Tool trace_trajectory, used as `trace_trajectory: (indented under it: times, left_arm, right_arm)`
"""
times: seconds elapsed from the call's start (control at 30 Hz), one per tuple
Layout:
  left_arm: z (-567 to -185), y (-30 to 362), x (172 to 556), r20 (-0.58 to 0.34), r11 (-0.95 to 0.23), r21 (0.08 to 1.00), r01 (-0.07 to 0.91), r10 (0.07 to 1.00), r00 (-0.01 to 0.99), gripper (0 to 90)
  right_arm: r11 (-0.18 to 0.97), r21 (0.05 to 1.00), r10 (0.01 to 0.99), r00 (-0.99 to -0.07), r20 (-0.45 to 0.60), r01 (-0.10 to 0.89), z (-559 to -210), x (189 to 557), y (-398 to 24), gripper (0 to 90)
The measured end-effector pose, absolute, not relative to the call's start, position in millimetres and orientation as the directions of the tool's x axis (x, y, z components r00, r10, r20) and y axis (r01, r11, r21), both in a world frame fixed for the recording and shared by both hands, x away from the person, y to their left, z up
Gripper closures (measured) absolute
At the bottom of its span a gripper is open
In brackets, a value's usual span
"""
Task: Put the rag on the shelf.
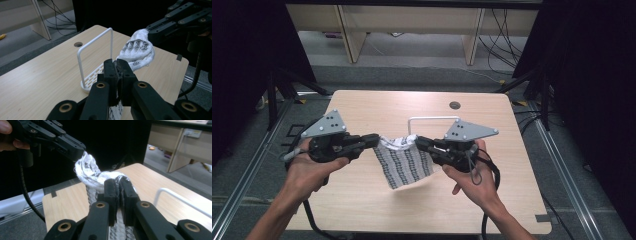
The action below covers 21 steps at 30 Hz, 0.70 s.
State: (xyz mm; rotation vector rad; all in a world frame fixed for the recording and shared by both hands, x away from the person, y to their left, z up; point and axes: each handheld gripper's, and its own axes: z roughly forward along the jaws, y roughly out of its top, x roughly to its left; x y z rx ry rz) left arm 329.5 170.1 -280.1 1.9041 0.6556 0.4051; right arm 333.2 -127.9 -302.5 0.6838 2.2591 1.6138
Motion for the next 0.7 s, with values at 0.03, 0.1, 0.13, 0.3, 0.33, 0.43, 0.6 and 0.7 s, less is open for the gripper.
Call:
trace_trajectory:
  times: [0.03,0.1,0.13,0.3,0.33,0.43,0.6,0.7]
  left_arm:
    - [-278.3,167.1,331.1,-0.012,-0.313,0.916,0.251,0.605,0.796,86.6]
    - [-276.0,163.4,333.1,-0.009,-0.308,0.920,0.242,0.601,0.799,86.6]
    - [-272.2,159.3,335.6,-0.005,-0.306,0.922,0.237,0.604,0.797,86.6]
    - [-264.3,148.0,345.1,-0.009,-0.287,0.930,0.229,0.606,0.796,86.6]
    - [-264.3,148.0,345.1,-0.009,-0.287,0.930,0.229,0.606,0.796,86.6]
    - [-261.5,141.3,352.3,-0.009,-0.285,0.932,0.226,0.605,0.796,86.6]
    - [-260.4,131.4,362.1,-0.010,-0.285,0.931,0.228,0.604,0.797,86.6]
    - [-258.9,125.1,369.5,-0.011,-0.281,0.933,0.227,0.606,0.795,86.6]
  right_arm:
    - [0.253,0.943,0.537,-0.842,0.048,0.215,-301.2,332.9,-129.6,85.7]
    - [0.256,0.941,0.548,-0.835,0.046,0.221,-298.7,332.4,-132.7,85.7]
    - [0.251,0.947,0.556,-0.831,0.030,0.202,-294.4,334.3,-138.3,85.7]
    - [0.233,0.952,0.585,-0.811,0.024,0.197,-288.0,339.6,-148.0,85.7]
    - [0.234,0.954,0.593,-0.805,0.013,0.188,-287.0,341.4,-150.4,85.7]
    - [0.234,0.954,0.602,-0.798,0.011,0.189,-285.7,345.2,-154.2,85.7]
    - [0.208,0.950,0.634,-0.771,0.051,0.234,-285.3,355.2,-164.2,85.7]
    - [0.204,0.953,0.637,-0.770,0.046,0.225,-285.0,359.9,-168.0,85.7]
